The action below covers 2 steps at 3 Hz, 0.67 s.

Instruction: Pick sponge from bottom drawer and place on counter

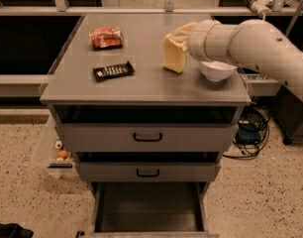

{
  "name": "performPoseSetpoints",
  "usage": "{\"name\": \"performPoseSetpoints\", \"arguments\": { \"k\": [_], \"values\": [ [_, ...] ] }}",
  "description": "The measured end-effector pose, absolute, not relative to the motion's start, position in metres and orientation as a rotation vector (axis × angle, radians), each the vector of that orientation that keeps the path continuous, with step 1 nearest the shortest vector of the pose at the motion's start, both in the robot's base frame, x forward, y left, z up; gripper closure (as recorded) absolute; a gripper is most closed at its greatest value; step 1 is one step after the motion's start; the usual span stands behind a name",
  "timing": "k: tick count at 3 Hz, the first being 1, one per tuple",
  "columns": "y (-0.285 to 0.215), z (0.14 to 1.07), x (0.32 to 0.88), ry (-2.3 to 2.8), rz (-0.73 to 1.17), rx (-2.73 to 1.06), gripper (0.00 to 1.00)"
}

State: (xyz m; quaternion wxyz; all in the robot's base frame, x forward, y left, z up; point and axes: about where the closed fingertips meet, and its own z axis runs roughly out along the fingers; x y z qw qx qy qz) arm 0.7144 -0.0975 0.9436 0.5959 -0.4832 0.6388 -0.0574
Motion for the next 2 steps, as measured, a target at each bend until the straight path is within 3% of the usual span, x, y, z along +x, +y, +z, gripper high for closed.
{"name": "performPoseSetpoints", "arguments": {
  "k": [1,2],
  "values": [
    [-0.0967,0.9469,0.7175,1.478,-0.132,-1.118,0.84],
    [-0.0955,0.9463,0.7155,1.478,-0.132,-1.121,0.60]
  ]
}}
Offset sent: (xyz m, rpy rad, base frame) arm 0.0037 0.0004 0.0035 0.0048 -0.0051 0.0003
